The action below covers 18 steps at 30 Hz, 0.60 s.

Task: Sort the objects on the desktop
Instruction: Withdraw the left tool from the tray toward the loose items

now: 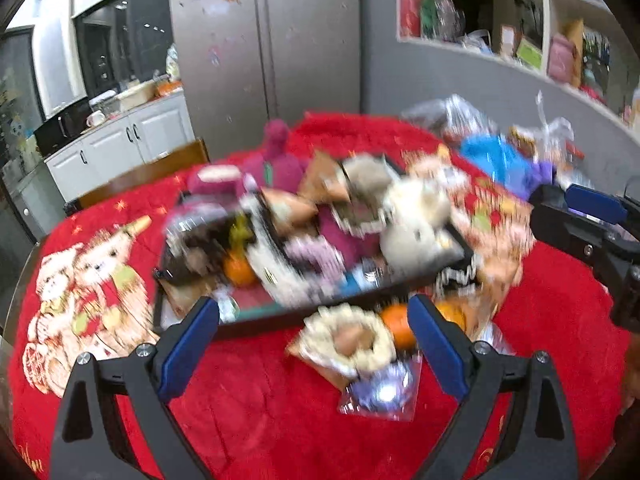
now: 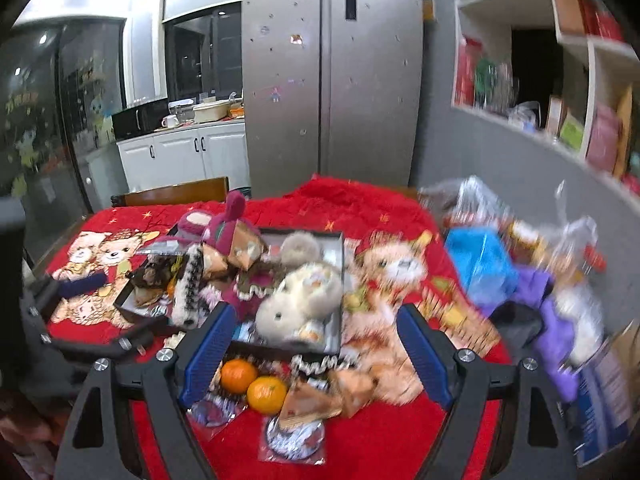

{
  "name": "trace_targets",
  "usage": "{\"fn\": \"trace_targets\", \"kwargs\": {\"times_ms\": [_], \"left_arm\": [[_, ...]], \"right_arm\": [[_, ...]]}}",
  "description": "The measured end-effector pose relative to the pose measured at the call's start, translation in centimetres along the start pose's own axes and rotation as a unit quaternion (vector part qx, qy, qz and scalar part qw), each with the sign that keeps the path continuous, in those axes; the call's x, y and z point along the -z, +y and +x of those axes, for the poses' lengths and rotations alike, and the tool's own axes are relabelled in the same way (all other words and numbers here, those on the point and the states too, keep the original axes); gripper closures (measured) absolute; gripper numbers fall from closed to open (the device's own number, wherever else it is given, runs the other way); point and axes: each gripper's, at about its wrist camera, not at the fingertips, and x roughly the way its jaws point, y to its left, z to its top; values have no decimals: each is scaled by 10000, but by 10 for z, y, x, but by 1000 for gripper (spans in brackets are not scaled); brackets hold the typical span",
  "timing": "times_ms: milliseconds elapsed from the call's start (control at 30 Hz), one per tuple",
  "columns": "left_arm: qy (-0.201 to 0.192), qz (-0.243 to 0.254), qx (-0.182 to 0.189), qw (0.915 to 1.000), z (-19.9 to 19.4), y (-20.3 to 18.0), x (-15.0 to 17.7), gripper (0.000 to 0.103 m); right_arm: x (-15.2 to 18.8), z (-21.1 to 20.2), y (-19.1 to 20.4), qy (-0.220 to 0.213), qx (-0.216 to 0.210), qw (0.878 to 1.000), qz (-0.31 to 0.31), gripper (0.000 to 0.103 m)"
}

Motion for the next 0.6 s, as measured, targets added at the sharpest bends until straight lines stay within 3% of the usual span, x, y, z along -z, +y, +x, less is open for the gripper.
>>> {"fn": "trace_targets", "kwargs": {"times_ms": [100, 333, 433, 600], "left_arm": [[129, 156, -88, 9998, 12, -9, 13, 7], [246, -50, 221, 9994, 28, -6, 29, 7], [409, -82, 277, 9987, 39, -4, 32, 7], [536, -117, 325, 9980, 52, -1, 38, 7]], "right_arm": [[20, 11, -7, 175, -262, 9993, 204, 18], [53, 41, -20, 455, -686, 9945, 654, 18], [60, 49, -14, 569, -851, 9934, 524, 18], [67, 61, -9, 789, -778, 9934, 279, 18]]}}
